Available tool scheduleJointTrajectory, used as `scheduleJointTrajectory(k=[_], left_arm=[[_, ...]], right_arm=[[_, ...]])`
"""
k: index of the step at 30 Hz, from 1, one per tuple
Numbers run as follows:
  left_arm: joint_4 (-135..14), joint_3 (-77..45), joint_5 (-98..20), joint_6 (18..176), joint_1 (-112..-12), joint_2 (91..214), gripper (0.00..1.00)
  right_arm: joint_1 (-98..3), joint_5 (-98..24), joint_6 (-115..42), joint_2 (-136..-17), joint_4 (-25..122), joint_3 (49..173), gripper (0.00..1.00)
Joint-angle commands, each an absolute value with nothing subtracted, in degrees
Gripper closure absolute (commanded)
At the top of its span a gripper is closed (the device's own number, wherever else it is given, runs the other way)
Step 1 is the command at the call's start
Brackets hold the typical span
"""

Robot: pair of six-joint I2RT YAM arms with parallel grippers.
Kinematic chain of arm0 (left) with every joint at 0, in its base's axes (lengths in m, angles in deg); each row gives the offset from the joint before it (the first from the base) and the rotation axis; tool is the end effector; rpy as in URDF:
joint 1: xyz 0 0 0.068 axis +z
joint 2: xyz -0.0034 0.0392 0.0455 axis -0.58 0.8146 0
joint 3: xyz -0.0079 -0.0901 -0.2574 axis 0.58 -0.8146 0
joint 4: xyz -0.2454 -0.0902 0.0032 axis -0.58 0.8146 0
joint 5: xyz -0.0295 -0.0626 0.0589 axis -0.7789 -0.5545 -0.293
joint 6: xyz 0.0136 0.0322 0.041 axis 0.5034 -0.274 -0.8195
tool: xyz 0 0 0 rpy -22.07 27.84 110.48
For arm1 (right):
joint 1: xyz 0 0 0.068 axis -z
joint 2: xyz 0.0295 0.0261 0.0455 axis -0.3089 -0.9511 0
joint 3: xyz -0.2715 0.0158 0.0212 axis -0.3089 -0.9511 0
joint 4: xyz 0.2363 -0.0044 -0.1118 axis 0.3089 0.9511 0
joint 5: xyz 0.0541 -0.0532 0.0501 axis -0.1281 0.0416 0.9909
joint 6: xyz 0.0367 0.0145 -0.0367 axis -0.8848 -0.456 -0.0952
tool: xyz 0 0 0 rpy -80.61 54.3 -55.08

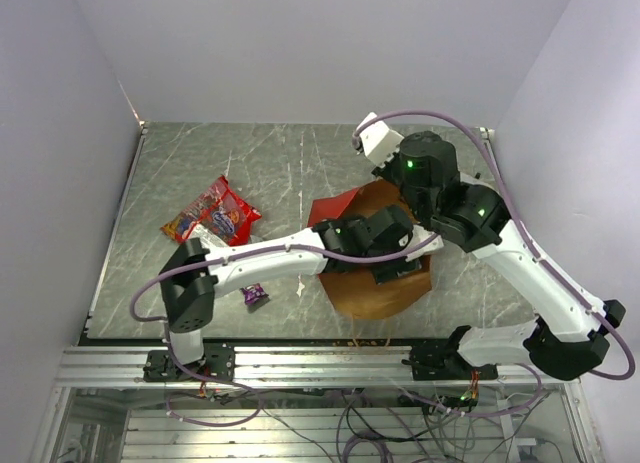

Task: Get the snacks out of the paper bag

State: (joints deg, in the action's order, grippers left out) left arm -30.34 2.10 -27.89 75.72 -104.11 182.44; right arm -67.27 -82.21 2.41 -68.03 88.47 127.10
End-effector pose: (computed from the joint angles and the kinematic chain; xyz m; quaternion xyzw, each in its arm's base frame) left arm 0.1554 -0.3922 0.2888 0.5700 0.7179 -0.1749 0.3594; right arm 0.1784 0.1742 0.4642 -0.3763 0.7109 -0.1823 0.5655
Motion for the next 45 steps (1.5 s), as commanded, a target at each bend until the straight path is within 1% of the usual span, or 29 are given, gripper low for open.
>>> scheduleJointTrajectory(k=[1,4,7,10,12,15,16,17,20,22,25,29,30,32,34,37,39,40,45], left_arm=[[-27.50,1.80,-31.91,78.68,-106.85,177.56,0.32],[-28.28,0.08,-31.14,79.48,-106.99,175.85,0.32],[-28.80,-0.95,-29.77,79.69,-106.99,175.08,0.32],[-29.21,-1.97,-28.90,80.34,-106.99,174.83,0.31],[-30.52,-3.61,-28.14,81.27,-106.91,174.53,0.30],[-32.21,-5.93,-27.61,82.56,-106.83,174.06,0.28],[-32.59,-6.69,-27.36,83.29,-106.75,173.80,0.27],[-33.09,-7.60,-27.39,84.02,-106.59,173.45,0.18],[-34.74,-10.87,-27.70,85.64,-106.46,171.17,0.04],[-35.65,-13.36,-28.39,86.02,-106.46,169.16,0.02],[-37.64,-17.65,-30.09,85.35,-106.46,165.14,0.02],[-44.01,-25.35,-31.94,81.43,-106.46,157.89,0.03],[-46.38,-26.79,-32.20,79.94,-106.51,156.78,0.05],[-47.76,-26.87,-32.06,76.82,-106.46,157.05,0.16],[-48.07,-25.76,-31.12,74.90,-106.46,159.40,0.27],[-53.03,-25.48,-28.92,72.36,-106.47,163.43,0.38],[-58.07,-25.67,-25.93,71.36,-106.46,165.69,0.54],[-61.28,-25.78,-24.76,70.62,-106.46,166.99,0.59],[-67.00,-23.65,-20.83,65.31,-105.28,174.80,0.65]], right_arm=[[-61.90,-84.01,11.93,-66.53,80.70,128.24,1.00],[-58.78,-82.27,13.58,-67.25,80.89,130.18,1.00],[-58.80,-80.83,13.38,-68.36,82.86,132.84,1.00],[-59.49,-77.56,10.21,-69.58,87.97,134.87,1.00],[-61.38,-72.97,8.16,-68.85,90.40,133.45,1.00],[-66.20,-67.78,5.57,-66.50,90.59,128.09,1.00],[-66.88,-65.96,4.39,-65.65,90.14,126.04,1.00],[-67.16,-64.25,3.65,-64.74,89.52,123.66,1.00],[-67.41,-61.40,1.99,-62.15,86.87,116.68,1.00],[-67.48,-60.59,0.48,-61.14,86.43,114.93,1.00],[-67.51,-60.75,-0.70,-60.19,86.23,114.79,1.00],[-67.48,-62.79,0.82,-59.23,88.49,115.65,1.00],[-67.50,-62.95,1.09,-59.07,89.07,116.11,1.00],[-67.51,-63.10,1.64,-58.58,89.77,116.76,1.00],[-67.49,-63.02,1.60,-58.26,89.82,117.38,1.00],[-67.54,-62.91,0.80,-58.23,88.89,118.15,1.00],[-67.54,-62.65,0.76,-57.98,88.57,118.21,1.00],[-67.48,-62.63,0.90,-57.98,88.60,118.25,1.00],[-67.53,-63.06,0.45,-57.83,88.02,119.84,1.00]])
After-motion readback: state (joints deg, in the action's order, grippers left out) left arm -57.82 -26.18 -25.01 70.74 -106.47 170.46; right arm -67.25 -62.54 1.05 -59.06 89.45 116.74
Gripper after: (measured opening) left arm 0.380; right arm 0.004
